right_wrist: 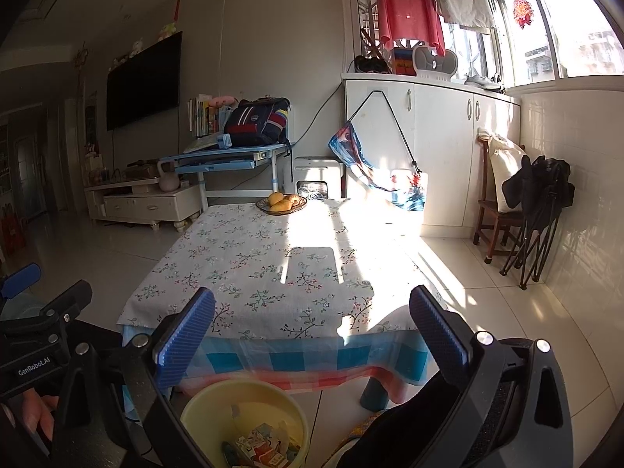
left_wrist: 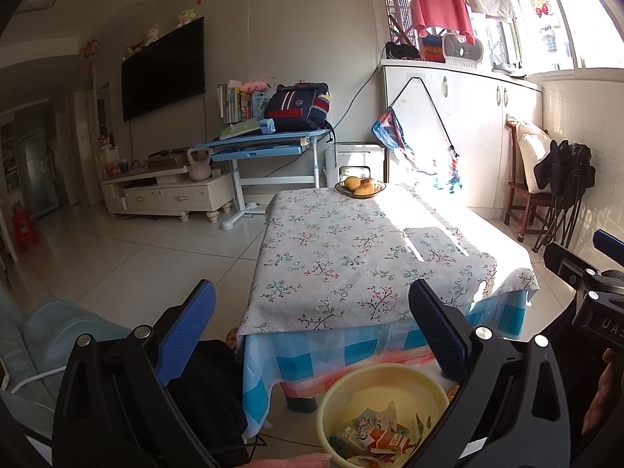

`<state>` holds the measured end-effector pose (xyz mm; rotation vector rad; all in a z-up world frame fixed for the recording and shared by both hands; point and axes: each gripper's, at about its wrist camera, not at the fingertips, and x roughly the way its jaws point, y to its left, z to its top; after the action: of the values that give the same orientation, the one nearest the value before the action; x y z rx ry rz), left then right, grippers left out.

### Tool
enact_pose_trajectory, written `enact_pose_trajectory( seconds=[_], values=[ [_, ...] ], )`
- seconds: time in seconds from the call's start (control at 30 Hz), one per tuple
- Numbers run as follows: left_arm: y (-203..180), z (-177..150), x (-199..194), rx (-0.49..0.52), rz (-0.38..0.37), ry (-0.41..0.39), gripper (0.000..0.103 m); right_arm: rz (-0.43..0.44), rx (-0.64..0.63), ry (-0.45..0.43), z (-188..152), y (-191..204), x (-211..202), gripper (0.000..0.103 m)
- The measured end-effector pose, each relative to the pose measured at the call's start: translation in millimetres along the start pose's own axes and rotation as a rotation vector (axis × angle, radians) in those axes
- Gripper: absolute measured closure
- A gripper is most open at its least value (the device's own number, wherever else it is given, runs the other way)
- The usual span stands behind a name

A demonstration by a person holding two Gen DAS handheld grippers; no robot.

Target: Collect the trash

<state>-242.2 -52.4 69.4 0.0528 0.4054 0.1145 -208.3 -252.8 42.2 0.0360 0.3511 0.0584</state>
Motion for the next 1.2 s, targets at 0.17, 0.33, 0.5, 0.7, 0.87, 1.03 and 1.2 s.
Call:
enact_pose_trajectory(
  seconds=[0.17, 0.33, 0.5, 0.7, 0.87, 1.03, 1.2],
  values=[
    [0.3, -0.1, 0.1, -0.001, 0.000, 0.000, 0.007, 0.001, -0.001, 0.001, -0.5, -0.4, 0.5, 0.007],
    [0.8, -1.0, 0.6, -0.005, 0.004, 0.000, 0.007, 0.001, -0.002, 0.001, -0.5, -0.2, 0.3, 0.007],
    [1.0, -1.2, 0.7, -0.001, 0.004, 0.001, 0.007, 0.001, -0.002, 0.001, 0.0, -0.1, 0.4, 0.007],
    [1.3, -1.1, 1.9, -0.002, 0.007, 0.002, 0.007, 0.001, -0.002, 0.002, 0.5, -0.1, 0.5, 0.007],
    [0.8, -1.7, 3.5, -0.002, 0.010, 0.003, 0.007, 0.001, -0.002, 0.002, 1.0, -0.1, 0.6, 0.007],
    [0.9, -2.1, 3.9, -0.001, 0.011, 0.003, 0.007, 0.001, -0.003, 0.002, 0.9, -0.1, 0.6, 0.007],
    [1.3, -2.1, 3.9, -0.002, 0.011, 0.004, 0.007, 0.001, -0.004, 0.003, 1.5, -0.3, 0.7, 0.007]
  ],
)
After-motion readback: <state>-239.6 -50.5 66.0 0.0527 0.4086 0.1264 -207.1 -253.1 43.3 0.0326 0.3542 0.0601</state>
